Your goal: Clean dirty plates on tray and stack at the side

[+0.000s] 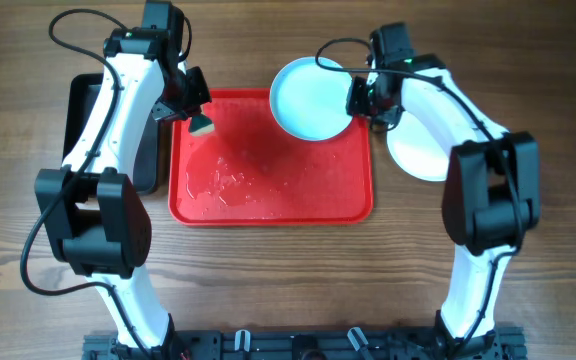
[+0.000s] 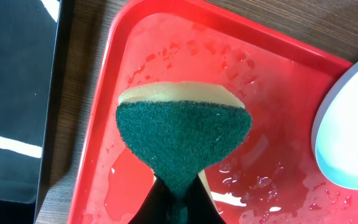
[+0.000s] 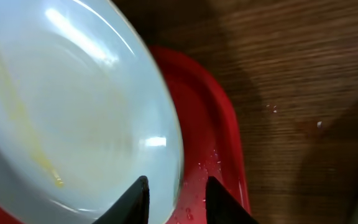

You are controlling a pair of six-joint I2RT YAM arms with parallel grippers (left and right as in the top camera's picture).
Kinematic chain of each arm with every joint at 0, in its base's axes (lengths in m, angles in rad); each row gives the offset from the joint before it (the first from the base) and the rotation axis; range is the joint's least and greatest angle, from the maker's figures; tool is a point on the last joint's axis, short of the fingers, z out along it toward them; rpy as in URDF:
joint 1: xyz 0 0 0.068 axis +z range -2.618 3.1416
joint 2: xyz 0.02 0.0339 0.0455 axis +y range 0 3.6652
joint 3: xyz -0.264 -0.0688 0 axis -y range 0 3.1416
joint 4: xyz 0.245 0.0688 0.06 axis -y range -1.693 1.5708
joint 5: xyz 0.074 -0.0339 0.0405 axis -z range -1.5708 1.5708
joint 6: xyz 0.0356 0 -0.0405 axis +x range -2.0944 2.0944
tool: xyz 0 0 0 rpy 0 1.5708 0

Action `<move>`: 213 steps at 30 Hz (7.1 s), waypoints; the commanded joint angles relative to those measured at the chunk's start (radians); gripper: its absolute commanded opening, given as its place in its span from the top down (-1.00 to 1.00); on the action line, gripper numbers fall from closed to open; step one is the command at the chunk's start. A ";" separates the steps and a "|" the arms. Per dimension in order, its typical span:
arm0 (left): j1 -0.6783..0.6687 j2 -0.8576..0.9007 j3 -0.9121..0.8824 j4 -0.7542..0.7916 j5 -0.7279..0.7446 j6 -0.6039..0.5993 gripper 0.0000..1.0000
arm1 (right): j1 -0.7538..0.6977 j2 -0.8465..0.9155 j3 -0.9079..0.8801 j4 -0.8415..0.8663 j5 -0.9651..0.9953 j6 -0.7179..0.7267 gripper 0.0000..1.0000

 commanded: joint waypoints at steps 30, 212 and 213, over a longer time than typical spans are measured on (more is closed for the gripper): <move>-0.001 -0.018 -0.008 0.006 0.016 -0.013 0.92 | 0.004 0.059 0.009 0.050 -0.018 0.053 0.93; -0.186 0.028 -0.409 0.550 -0.001 0.179 0.92 | 0.332 0.105 0.018 -0.081 -0.167 -0.075 0.91; -0.180 0.028 -0.409 0.565 -0.076 0.140 0.92 | 0.329 0.108 0.017 -0.075 -0.167 -0.069 0.91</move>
